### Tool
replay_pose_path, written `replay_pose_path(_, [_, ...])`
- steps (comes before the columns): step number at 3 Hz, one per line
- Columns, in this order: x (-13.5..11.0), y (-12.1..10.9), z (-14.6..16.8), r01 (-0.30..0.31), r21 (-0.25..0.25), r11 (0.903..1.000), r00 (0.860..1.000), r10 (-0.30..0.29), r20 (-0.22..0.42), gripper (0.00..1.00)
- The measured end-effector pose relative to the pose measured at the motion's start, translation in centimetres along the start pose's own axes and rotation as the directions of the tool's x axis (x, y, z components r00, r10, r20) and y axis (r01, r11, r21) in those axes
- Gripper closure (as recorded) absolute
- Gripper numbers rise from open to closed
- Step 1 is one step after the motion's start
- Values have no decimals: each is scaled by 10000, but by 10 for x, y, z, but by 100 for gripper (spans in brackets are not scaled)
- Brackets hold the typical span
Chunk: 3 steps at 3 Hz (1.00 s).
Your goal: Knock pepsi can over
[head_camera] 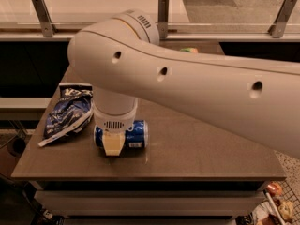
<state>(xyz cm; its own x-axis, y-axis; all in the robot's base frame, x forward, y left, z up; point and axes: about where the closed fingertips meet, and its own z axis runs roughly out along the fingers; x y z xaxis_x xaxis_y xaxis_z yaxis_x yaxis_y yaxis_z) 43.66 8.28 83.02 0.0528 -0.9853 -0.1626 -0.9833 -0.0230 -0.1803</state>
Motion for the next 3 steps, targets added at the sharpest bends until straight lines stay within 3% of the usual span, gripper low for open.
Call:
replay_pose_path(1, [0,0,-1,8,29,10000,10000,-8,-1,13])
replay_pose_path(2, [0,1,-3,18,63,10000,10000,-18,-3,0])
replay_pose_path(3, [0,1,-3,19,64,10000,10000,-19,-3,0])
